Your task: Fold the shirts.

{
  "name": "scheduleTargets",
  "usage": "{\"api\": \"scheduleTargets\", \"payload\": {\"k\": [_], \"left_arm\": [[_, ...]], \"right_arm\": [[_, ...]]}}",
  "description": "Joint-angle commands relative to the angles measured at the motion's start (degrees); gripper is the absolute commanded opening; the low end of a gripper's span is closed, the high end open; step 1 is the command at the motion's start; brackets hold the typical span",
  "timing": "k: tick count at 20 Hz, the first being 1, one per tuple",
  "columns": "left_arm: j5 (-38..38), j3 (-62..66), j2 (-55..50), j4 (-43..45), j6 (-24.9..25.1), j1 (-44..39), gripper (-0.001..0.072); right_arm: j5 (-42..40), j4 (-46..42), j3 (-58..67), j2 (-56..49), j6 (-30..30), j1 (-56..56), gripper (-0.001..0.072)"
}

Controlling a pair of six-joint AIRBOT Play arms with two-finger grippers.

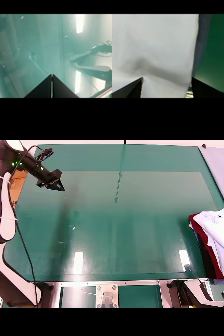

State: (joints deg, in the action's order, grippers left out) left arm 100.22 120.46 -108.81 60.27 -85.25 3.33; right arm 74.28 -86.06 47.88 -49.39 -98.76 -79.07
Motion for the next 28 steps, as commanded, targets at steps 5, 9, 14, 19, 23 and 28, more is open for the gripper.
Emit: {"api": "scheduleTargets", "payload": {"k": [5, 9, 14, 19, 23, 28], "left_arm": [[-2.3, 0.1, 0.1, -0.6, 1.7, 0.0, 0.0026], [-2.2, 0.0, 1.2, -1.4, 1.7, 0.0, 0.0026], [-6.1, -16.1, 13.6, -0.9, 2.8, -3.1, 0.0025], [-14.6, -38.4, 28.9, 1.6, 2.7, -10.8, 0.0025], [-19.1, -50.5, 35.8, 1.6, 2.1, -15.0, 0.0026], [-17.9, -51.3, 36.0, 1.4, 2.3, -15.5, 0.0026]], "right_arm": [[6.6, 21.0, 23.0, -2.5, -0.1, 5.2, 0.0056], [3.3, 25.1, 24.0, -8.2, -0.7, 28.6, 0.0019], [-1.0, 8.0, 23.2, -15.9, -0.7, 66.1, 0.0018], [-4.2, 5.4, 18.9, -19.1, -1.6, 87.7, 0.0018], [-5.9, 5.5, 11.8, -19.1, -1.7, 92.3, 0.0018], [-6.4, 5.5, 11.1, -19.1, -1.6, 93.4, 0.0019]]}}
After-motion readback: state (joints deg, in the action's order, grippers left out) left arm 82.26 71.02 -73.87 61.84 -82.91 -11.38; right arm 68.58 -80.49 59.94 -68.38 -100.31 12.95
